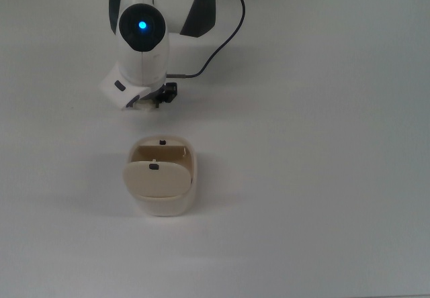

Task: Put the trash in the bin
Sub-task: 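Lower the gripper onto the crumpled white paper ball and close it, then lift the paper ball and carry it over the open cream bin, then lower the gripper into the bin opening and release the paper ball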

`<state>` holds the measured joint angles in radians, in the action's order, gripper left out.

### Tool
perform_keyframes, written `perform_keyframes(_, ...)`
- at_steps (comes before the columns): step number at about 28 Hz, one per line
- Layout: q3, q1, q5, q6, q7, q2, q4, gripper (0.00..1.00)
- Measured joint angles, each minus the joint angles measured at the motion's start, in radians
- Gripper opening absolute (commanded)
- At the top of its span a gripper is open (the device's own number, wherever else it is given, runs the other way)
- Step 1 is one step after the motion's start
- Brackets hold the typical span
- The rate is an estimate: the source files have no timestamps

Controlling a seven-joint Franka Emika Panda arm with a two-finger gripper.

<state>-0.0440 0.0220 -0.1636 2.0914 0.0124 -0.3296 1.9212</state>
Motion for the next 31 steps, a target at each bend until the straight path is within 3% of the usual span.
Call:
perform_keyframes(11,0.000,0.005,0.000,0.001,0.000,0.026,-0.020,0.46)
perform_keyframes(15,0.000,0.014,0.009,0.004,-0.002,0.043,-0.087,0.46)
perform_keyframes(21,-0.001,0.017,0.086,0.025,-0.002,0.055,-0.215,0.47)
perform_keyframes(26,0.007,0.011,0.101,0.166,-0.002,0.055,-0.266,0.47)
perform_keyframes(31,0.015,-0.008,0.102,0.340,-0.056,0.032,-0.266,0.55)
